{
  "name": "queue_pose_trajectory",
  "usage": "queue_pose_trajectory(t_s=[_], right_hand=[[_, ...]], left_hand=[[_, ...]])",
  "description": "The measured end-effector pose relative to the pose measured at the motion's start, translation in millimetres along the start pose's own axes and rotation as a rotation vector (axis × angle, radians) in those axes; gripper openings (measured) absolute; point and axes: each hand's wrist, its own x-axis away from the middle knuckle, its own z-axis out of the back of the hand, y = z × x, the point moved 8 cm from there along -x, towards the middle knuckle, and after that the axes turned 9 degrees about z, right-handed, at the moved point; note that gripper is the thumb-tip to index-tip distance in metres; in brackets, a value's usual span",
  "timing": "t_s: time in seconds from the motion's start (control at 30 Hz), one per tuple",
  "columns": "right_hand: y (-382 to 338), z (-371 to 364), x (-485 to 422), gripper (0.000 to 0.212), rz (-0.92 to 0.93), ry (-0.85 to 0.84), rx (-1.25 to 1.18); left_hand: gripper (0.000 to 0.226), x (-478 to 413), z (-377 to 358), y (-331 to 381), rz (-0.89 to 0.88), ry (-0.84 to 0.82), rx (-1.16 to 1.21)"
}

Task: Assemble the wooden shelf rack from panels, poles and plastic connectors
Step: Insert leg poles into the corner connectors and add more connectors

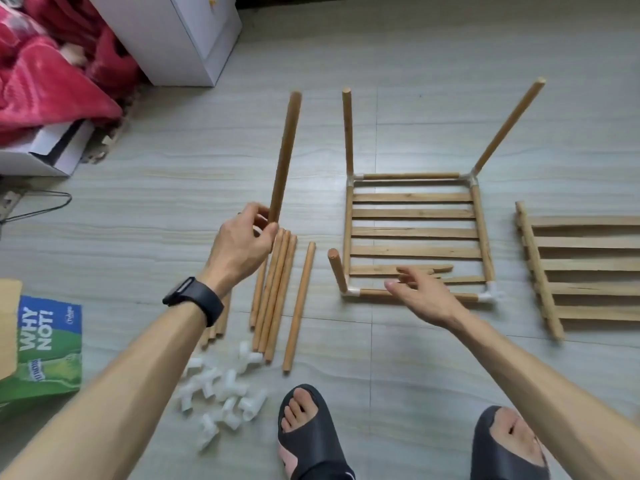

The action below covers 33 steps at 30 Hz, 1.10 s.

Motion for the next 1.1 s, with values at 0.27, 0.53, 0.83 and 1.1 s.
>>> queue_pose_trajectory(t_s=[0.27,0.53,0.83,1.1], right_hand=[[-48,121,111,0.083,0.433,0.657,0.13],[88,139,132,0.035,0.005,0.651,0.186],[163,142,125,0.028,-0.159,0.73,-0.668],[169,129,98,0.025,-0.219,0.612,-0.528]], left_hand=[[0.018,78,-68,224,-0.347,-0.534,-0.249],[0.043,97,-249,215,-0.188,-0.851,-0.232],[0.042,55,-358,92,-0.275,-0.538,-0.841],[0.029,42,-367,89,-0.333,-0.386,-0.841]])
